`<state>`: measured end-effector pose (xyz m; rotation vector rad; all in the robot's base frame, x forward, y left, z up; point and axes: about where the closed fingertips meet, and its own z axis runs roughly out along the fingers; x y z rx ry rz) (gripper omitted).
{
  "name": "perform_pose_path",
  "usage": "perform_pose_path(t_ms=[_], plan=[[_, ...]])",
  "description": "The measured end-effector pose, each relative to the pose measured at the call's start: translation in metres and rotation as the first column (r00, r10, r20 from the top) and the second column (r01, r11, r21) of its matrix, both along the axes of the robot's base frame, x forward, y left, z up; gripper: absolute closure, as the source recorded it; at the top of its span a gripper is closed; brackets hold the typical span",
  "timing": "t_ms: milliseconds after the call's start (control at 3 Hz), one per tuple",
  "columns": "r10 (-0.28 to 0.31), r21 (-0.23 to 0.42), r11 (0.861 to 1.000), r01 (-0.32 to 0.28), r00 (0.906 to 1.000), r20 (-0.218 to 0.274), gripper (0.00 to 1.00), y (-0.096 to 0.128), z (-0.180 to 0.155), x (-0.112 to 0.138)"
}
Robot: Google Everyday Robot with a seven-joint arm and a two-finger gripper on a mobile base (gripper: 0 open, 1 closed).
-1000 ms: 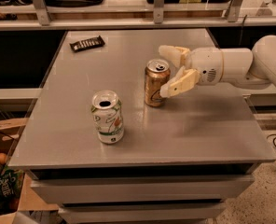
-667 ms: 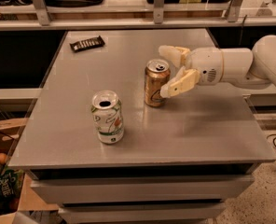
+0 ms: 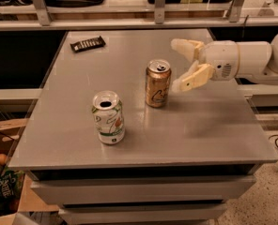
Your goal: Place orange can upright
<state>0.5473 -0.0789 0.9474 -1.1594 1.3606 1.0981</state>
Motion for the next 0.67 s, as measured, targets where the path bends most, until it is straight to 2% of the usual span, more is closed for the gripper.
perform_pose_path(t_ms=[333,667], plan=[[-0.030,-0.033,0.999,0.031,0.9990,0.032,0.00,-0.0210,0.0202,0.0036],[-0.024,-0.037,0.999,0.025,0.9992,0.032,0.00,-0.0219,0.0218,0.0043]])
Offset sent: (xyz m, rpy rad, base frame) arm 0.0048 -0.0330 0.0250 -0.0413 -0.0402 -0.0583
